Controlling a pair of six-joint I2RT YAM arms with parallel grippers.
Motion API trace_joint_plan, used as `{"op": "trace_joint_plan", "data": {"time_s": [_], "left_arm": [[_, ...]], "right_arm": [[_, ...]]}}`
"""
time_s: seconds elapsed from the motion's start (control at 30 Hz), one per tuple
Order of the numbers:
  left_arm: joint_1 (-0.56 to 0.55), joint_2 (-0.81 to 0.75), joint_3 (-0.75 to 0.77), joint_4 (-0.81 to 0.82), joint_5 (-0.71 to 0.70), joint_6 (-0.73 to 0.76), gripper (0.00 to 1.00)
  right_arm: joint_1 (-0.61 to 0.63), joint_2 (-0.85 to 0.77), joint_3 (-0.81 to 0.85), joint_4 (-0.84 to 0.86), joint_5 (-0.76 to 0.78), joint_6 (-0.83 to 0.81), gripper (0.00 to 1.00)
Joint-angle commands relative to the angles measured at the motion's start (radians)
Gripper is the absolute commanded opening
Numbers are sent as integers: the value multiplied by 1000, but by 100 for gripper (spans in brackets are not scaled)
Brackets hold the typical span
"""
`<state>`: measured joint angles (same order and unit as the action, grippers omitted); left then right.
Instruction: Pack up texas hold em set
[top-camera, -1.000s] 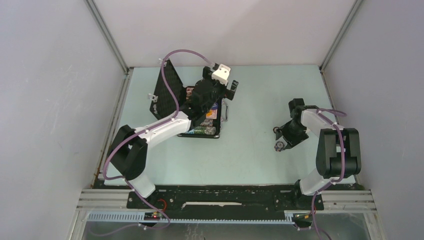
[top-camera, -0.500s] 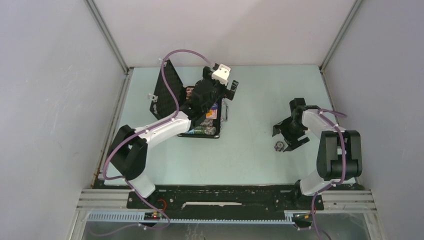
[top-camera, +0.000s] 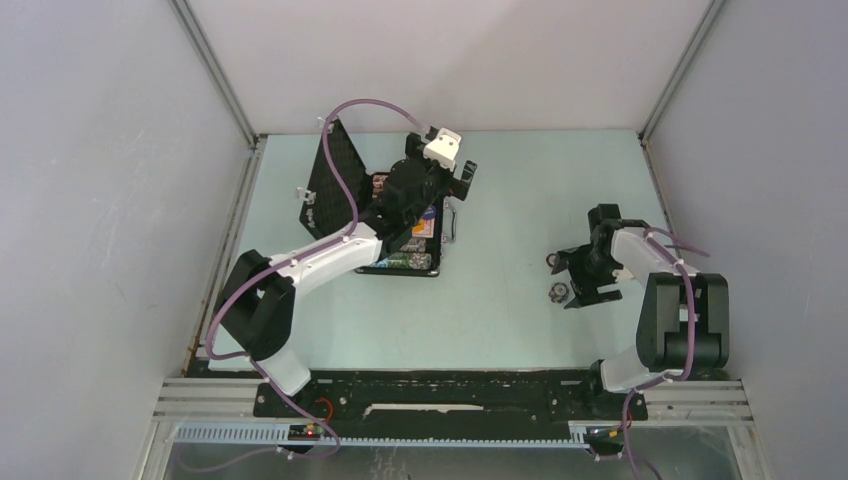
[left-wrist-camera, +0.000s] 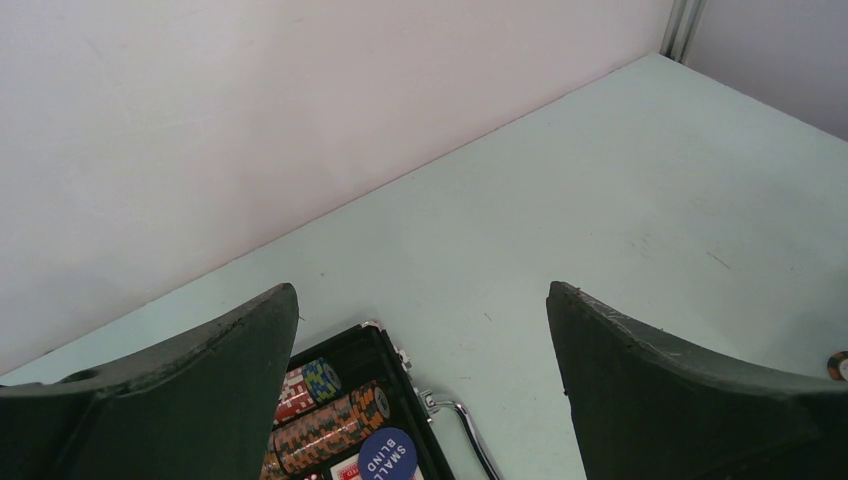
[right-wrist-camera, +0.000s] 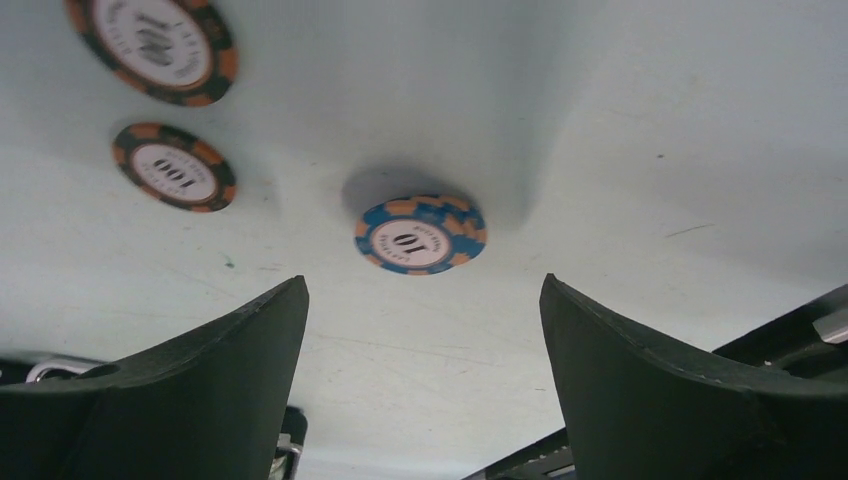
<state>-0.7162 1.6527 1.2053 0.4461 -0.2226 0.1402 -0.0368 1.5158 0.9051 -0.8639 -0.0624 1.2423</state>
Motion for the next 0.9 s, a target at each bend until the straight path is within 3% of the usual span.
{"op": "trace_joint_plan", "data": {"time_s": [0.0,0.43,0.87], "left_arm": [[8,-34,-4,19,8,13,100],[8,-31,-2,18,9,17,100],[13,-27,8,4,19,16,100]], "right_arm": [[-19,-35,-37,12,17,79,95],[-27,48,-52,92,-14,79,94],[28,76,-54,31,45,155,75]]}}
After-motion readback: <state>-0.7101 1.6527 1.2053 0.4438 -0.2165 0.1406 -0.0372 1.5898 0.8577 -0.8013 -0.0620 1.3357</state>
